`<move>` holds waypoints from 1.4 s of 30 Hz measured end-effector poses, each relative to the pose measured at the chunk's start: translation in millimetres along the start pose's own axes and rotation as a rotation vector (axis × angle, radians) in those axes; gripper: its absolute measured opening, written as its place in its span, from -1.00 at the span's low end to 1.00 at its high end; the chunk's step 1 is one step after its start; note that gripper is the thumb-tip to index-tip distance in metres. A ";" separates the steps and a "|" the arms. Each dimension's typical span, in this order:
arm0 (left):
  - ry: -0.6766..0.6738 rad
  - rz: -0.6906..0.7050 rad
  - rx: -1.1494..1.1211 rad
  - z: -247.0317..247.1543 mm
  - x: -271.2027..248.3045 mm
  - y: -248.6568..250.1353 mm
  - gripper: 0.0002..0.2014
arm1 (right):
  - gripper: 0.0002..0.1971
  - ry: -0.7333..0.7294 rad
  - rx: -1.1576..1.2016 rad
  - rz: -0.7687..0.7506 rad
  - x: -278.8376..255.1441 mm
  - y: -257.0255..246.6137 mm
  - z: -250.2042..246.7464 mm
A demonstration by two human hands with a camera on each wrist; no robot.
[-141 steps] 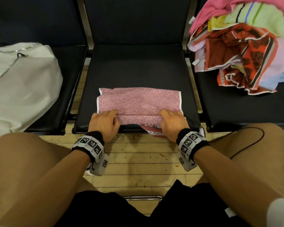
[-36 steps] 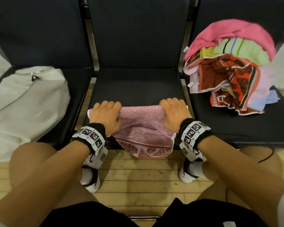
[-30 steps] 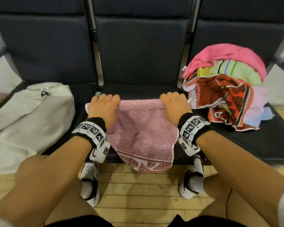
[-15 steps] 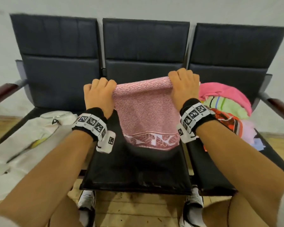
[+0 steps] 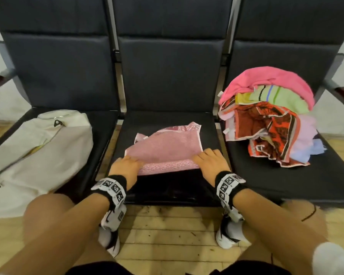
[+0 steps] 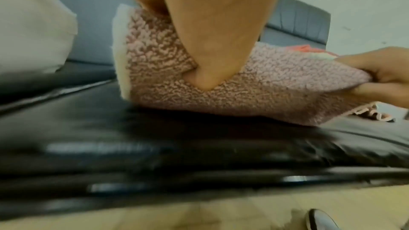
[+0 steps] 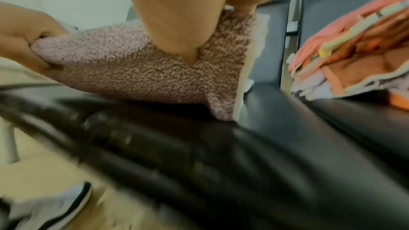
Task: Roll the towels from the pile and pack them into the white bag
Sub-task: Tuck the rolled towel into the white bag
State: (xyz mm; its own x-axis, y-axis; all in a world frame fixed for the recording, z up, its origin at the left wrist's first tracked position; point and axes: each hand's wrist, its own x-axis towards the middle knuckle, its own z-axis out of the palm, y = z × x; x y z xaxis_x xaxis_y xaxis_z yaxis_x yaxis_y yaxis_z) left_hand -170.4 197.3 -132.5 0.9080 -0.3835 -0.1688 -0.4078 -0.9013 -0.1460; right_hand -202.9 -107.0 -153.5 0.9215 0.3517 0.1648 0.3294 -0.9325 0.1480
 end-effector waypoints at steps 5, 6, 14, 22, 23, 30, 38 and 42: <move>-0.284 0.006 -0.027 47.9 -19.2 17.4 -0.51 | -0.27 -0.378 0.100 0.014 -43.1 -25.5 36.5; -0.297 0.001 -0.038 53.3 -21.6 18.3 -0.52 | -0.26 -0.419 0.139 0.025 -47.8 -27.4 39.5; -0.276 -0.143 -0.136 82.0 -26.3 6.0 -0.25 | -0.45 -0.441 0.319 0.031 -55.1 -20.1 56.5; 0.115 0.050 -0.164 99.1 -34.9 32.3 -0.37 | -0.64 -0.283 0.329 0.004 -57.2 -19.9 63.0; 0.138 0.091 -0.186 102.1 -34.7 33.4 -0.44 | -0.56 -0.293 0.298 -0.001 -57.3 -22.7 61.1; 0.136 0.040 -0.259 102.9 -34.6 30.8 -0.48 | -0.56 -0.308 0.294 0.110 -54.0 -38.7 54.9; 0.158 -0.015 -0.349 104.3 -27.5 33.3 -0.48 | -0.66 0.014 0.254 0.145 -53.5 -52.9 64.5; 0.309 -0.066 -0.393 101.3 -23.2 37.1 -0.75 | -0.65 0.029 0.255 0.090 -54.3 -59.7 69.9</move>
State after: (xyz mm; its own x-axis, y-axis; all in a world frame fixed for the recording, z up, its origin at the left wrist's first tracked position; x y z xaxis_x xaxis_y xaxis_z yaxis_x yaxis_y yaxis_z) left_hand -216.3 193.2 -232.7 0.9409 -0.3111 0.1336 -0.3354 -0.9105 0.2418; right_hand -258.2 -76.2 -239.5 0.9443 0.2656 0.1943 0.2913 -0.9493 -0.1182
